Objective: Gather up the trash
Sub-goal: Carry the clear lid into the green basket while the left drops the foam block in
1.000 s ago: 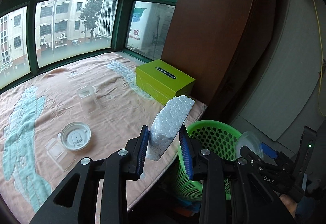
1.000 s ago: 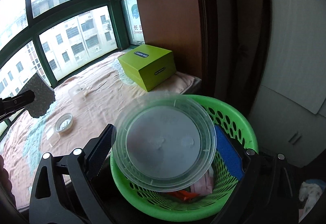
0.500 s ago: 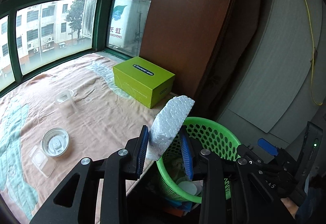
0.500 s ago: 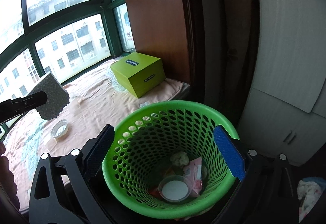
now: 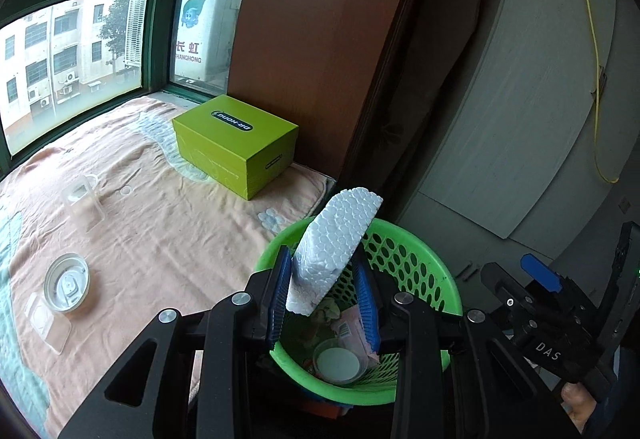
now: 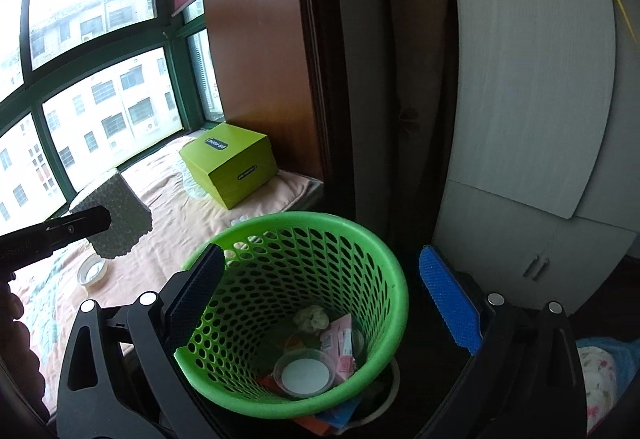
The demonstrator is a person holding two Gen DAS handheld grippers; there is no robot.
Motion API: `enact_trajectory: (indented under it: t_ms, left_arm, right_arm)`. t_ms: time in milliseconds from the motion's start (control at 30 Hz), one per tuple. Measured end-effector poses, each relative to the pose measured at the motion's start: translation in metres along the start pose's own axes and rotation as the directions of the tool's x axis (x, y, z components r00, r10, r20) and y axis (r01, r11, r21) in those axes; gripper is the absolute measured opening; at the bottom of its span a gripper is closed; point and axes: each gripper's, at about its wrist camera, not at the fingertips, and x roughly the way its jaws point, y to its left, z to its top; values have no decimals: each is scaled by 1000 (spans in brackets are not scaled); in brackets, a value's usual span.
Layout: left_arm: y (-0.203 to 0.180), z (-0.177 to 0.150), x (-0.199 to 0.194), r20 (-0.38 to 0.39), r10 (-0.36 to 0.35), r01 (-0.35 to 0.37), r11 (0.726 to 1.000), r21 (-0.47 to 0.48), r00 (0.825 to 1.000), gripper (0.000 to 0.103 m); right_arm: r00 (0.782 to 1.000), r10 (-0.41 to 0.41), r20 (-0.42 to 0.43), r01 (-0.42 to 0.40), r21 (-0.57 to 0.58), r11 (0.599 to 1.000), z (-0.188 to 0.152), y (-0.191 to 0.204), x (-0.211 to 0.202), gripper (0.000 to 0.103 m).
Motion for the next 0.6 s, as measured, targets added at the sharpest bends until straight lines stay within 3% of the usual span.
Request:
enact_trajectory:
  t_ms: [400, 500, 600]
  left_arm:
    - [-32, -7, 32, -65, -30, 33, 998, 57, 997, 31]
    - [-37, -9, 39, -79, -35, 40, 997, 62, 996, 38]
    - [-39, -10, 45, -86, -28, 34, 997, 69, 996, 52]
  right_arm:
    - [999, -46, 15, 44, 73, 996, -2, -32, -7, 97]
    - [999, -49, 15, 48, 81, 996, -2, -36, -8, 97]
    - [999, -53, 13, 51, 86, 995, -3, -39, -8, 97]
